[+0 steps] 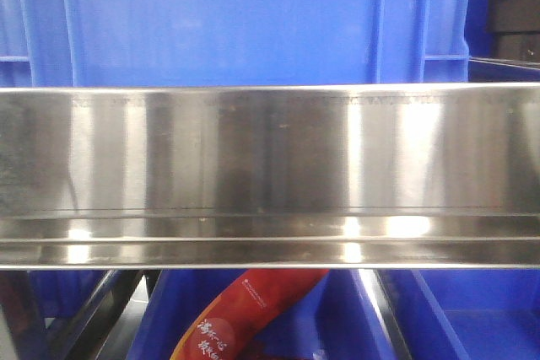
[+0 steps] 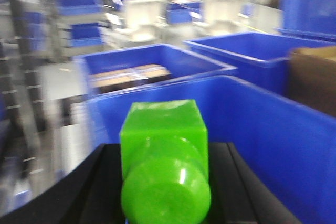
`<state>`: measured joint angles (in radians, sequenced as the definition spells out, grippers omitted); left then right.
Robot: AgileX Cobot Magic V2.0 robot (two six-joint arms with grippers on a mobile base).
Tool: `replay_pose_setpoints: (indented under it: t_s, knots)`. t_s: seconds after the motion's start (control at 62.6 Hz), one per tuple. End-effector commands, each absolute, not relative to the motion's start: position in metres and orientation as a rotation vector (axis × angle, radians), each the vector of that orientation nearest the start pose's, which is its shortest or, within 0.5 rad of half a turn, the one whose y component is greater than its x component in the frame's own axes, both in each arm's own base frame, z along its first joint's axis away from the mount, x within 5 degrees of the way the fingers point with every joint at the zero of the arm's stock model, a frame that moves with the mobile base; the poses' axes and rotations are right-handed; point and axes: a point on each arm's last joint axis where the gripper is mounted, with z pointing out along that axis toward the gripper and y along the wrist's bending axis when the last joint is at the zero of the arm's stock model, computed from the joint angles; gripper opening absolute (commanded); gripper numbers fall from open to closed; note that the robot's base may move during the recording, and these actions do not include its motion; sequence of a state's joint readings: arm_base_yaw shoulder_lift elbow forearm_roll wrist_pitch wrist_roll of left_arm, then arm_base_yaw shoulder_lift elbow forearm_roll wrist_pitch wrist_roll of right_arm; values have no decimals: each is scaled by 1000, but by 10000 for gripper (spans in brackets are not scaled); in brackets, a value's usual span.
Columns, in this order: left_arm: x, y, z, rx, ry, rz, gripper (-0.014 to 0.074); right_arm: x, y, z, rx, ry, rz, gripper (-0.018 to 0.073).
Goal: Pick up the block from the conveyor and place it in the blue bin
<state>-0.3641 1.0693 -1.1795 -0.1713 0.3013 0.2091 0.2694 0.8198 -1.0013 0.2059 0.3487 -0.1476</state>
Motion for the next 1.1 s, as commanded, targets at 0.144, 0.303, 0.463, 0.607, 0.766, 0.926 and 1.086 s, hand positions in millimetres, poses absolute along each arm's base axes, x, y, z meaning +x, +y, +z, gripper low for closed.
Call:
replay_pose_setpoints:
  t_s: [0.144,0.303,0.463,0.607,0.766,0.926,1.086]
  knots:
    - [253,-132,449,417,1685,-431,-111,192,100,438,-354,1575,436,-162]
    - [265,-141,437,434,1739,-437,-111,217,133,424,-427,1640,478,-162]
    - [264,-142,430,463,1802,-438,-111,241,156,416,-460,1683,489,-162]
    - [264,-143,427,474,1828,-438,-111,258,169,410,-477,1717,489,-134]
    - [268,-145,423,476,1840,-437,59,265,174,409,-480,1724,489,152]
    - [269,-145,422,477,1844,-436,400,266,175,405,-487,1743,487,412]
    - [268,-145,423,476,1841,-437,405,265,174,408,-486,1736,489,337]
